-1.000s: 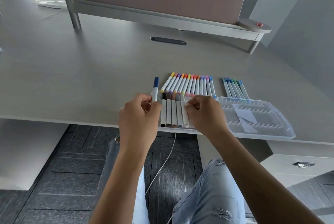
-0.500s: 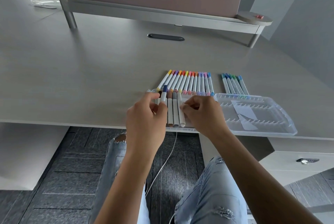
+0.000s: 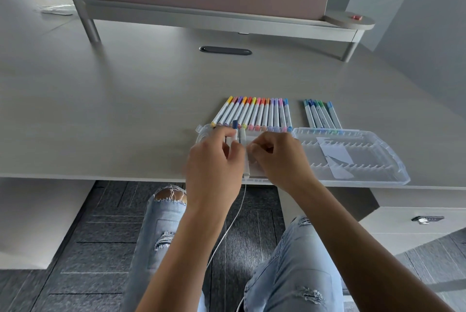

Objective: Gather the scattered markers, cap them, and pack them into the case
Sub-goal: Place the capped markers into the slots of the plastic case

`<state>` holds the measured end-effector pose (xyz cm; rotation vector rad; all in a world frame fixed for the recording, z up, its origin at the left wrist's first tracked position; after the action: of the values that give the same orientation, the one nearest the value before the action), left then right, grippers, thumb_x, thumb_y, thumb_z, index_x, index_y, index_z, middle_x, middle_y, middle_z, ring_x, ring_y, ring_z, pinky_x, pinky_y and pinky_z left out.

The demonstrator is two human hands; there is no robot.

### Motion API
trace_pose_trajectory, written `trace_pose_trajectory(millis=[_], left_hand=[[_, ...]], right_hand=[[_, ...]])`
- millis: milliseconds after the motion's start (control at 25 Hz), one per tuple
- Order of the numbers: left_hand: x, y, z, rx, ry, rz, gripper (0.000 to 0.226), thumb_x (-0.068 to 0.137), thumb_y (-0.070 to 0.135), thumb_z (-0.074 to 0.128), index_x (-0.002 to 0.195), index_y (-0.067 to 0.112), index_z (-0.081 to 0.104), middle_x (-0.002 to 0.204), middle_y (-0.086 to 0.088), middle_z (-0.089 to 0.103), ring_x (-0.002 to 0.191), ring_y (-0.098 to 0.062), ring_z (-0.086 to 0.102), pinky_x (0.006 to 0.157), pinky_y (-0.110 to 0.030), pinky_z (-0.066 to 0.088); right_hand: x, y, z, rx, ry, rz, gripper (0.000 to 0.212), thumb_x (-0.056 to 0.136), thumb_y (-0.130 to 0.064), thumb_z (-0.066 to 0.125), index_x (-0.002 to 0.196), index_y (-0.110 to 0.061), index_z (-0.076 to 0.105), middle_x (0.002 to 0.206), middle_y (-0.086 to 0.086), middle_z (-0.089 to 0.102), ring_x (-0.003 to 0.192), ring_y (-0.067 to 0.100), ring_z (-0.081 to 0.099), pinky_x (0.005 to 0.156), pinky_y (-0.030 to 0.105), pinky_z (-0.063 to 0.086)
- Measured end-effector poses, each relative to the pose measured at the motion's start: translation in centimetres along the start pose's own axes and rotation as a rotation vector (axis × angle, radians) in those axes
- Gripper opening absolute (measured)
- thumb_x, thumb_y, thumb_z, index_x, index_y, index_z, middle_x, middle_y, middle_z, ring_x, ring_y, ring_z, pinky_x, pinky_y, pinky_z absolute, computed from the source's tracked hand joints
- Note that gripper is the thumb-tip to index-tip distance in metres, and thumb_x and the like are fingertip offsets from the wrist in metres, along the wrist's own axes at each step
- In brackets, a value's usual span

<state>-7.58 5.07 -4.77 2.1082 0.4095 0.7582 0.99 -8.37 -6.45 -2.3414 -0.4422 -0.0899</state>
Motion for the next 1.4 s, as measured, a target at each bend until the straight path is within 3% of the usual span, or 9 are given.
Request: trace_pose_trajectory(millis=[120, 240, 480, 680, 800, 960, 1160, 1280, 1400], left_hand=[[0.1, 0.9, 2.4, 0.117, -0.035, 0.061, 0.021, 0.092, 0.021, 0.058, 0.107, 0.018, 0.071, 0.068, 0.002, 0.067, 0.066, -0.025, 0.059, 0.072, -0.04, 0.051], [0.0, 1.5, 4.5, 0.314, -0.082, 0.094, 0.02, 0.094, 0.026, 0.058, 0.107, 0.017, 0.07, 0.085, -0.001, 0.073, 0.085, -0.026, 0.063, 0.083, -0.042, 0.048], [-0.8, 1.1, 5.0, 0.486, -0.047, 0.114, 0.022, 0.096, 0.025, 0.057, 0.106, 0.018, 0.075, 0.091, -0.002, 0.072, 0.092, -0.027, 0.059, 0.08, -0.042, 0.042], [-1.0, 1.2, 4.7, 0.547, -0.094, 0.11, 0.027, 0.101, 0.026, 0.052, 0.117, 0.025, 0.073, 0.103, 0.001, 0.071, 0.106, -0.026, 0.056, 0.08, -0.037, 0.033], [-1.0, 1.1, 4.7, 0.61, -0.109, 0.105, 0.027, 0.102, 0.029, 0.051, 0.115, 0.028, 0.074, 0.101, 0.002, 0.068, 0.105, -0.026, 0.056, 0.079, -0.037, 0.033], [-1.0, 1.0, 4.6, 0.602, -0.1, 0.106, 0.026, 0.101, 0.033, 0.055, 0.119, 0.031, 0.074, 0.103, 0.002, 0.069, 0.102, -0.025, 0.058, 0.082, -0.039, 0.039], [-1.2, 0.8, 4.1, 0.561, -0.004, 0.1, 0.016, 0.094, 0.032, 0.066, 0.106, 0.03, 0.077, 0.087, 0.005, 0.069, 0.089, -0.022, 0.062, 0.077, -0.034, 0.037], [-0.8, 0.9, 4.4, 0.409, 0.011, 0.093, 0.015, 0.093, 0.034, 0.064, 0.095, 0.024, 0.075, 0.079, 0.005, 0.067, 0.079, -0.021, 0.061, 0.077, -0.037, 0.045], [0.1, 3.6, 6.1, 0.211, -0.01, 0.175, 0.025, 0.096, 0.039, 0.058, 0.089, 0.019, 0.072, 0.068, 0.013, 0.054, 0.062, -0.011, 0.052, 0.069, -0.036, 0.051]], right_hand=[[-0.5, 0.9, -2.2, 0.048, 0.157, 0.016, 0.019, 0.097, -0.026, 0.063, 0.083, -0.021, 0.076, 0.068, -0.008, 0.071, 0.064, 0.011, 0.066, 0.063, 0.035, 0.058], [-0.8, 1.9, -4.1, 0.09, 0.252, 0.011, 0.019, 0.096, -0.024, 0.062, 0.082, -0.021, 0.075, 0.069, -0.006, 0.071, 0.066, 0.014, 0.066, 0.062, 0.033, 0.054], [-0.8, 3.9, -4.2, 0.167, 0.235, 0.076, 0.021, 0.097, -0.023, 0.063, 0.08, -0.017, 0.075, 0.064, -0.003, 0.069, 0.058, 0.014, 0.06, 0.054, 0.029, 0.046], [-0.9, 4.1, -3.9, 0.176, 0.22, 0.073, 0.021, 0.097, -0.023, 0.062, 0.083, -0.019, 0.076, 0.065, -0.005, 0.07, 0.057, 0.012, 0.062, 0.056, 0.032, 0.05], [-0.8, 3.9, -3.6, 0.157, 0.197, 0.078, 0.021, 0.097, -0.023, 0.061, 0.083, -0.023, 0.076, 0.066, -0.009, 0.07, 0.057, 0.008, 0.063, 0.056, 0.029, 0.052], [-0.8, 3.8, -3.4, 0.157, 0.171, 0.054, 0.021, 0.1, -0.023, 0.06, 0.086, -0.023, 0.075, 0.069, -0.008, 0.072, 0.059, 0.007, 0.067, 0.061, 0.034, 0.06], [-0.2, 4.8, -6.0, 0.25, 0.2, 0.108, 0.018, 0.097, -0.019, 0.063, 0.085, -0.018, 0.076, 0.065, -0.007, 0.068, 0.049, 0.003, 0.055, 0.049, 0.018, 0.042], [2.1, 6.7, -9.3, 0.058, 0.269, 0.126, 0.016, 0.093, -0.019, 0.064, 0.088, -0.024, 0.078, 0.078, -0.012, 0.074, 0.07, 0.008, 0.067, 0.061, 0.025, 0.052], [6.0, 9.1, -10.9, -0.182, 0.219, 0.161, 0.012, 0.091, -0.024, 0.068, 0.093, -0.024, 0.08, 0.089, -0.004, 0.077, 0.079, 0.021, 0.069, 0.071, 0.034, 0.059]])
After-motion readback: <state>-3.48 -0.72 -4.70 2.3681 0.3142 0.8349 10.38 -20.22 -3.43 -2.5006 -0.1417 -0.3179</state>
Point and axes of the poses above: each hand's wrist, its own x-axis towards the middle knuckle, its own z-axis out of the palm, y = z × x, the point moved 4 cm from there along x, towards the middle knuckle
